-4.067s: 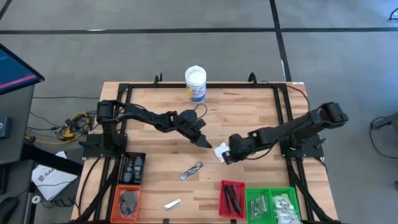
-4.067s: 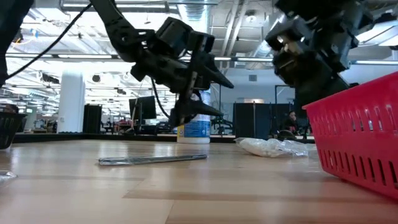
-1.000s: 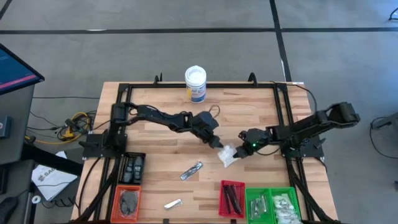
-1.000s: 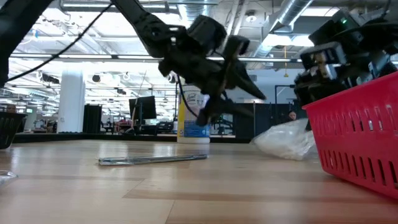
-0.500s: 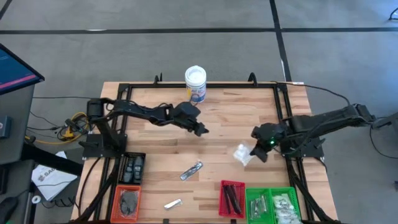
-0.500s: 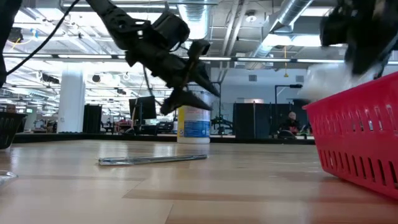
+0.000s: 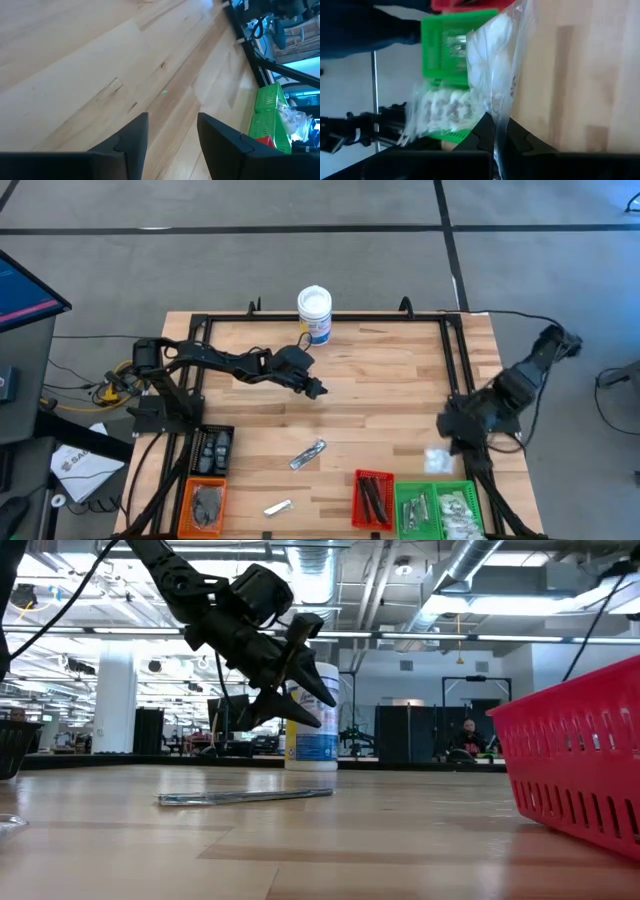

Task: Pick & Place Travel size toiletries
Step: Put the white cotton pack into the right green bin

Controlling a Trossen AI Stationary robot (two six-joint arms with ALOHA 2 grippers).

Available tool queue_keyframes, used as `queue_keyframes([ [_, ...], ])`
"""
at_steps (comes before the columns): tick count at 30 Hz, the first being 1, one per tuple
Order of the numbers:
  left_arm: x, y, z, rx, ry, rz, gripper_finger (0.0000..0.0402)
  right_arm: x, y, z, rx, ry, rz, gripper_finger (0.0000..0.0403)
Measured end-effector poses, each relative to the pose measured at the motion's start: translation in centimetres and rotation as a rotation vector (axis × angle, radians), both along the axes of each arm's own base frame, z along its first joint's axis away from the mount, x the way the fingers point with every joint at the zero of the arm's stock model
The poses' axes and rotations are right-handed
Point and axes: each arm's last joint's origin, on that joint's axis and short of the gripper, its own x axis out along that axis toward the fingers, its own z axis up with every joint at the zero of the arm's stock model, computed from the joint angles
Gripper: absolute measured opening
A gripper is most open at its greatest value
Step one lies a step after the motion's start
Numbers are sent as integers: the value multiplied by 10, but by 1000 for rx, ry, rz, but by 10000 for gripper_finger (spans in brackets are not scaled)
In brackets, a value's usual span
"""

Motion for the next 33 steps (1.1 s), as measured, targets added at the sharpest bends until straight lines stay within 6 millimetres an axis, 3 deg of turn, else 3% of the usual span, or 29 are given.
queue_keyframes([
  [6,0,0,0,0,-1,0,163,-20,39,-7,-90,47,-41,0],
  [15,0,3,0,0,-1,9,163,-50,107,-47,-366,209,-83,0],
  [22,-1,6,0,-3,-2,20,163,-41,146,-54,-428,220,-66,0],
  [33,-2,10,1,1,-4,36,163,-25,168,-84,-537,251,-76,4],
])
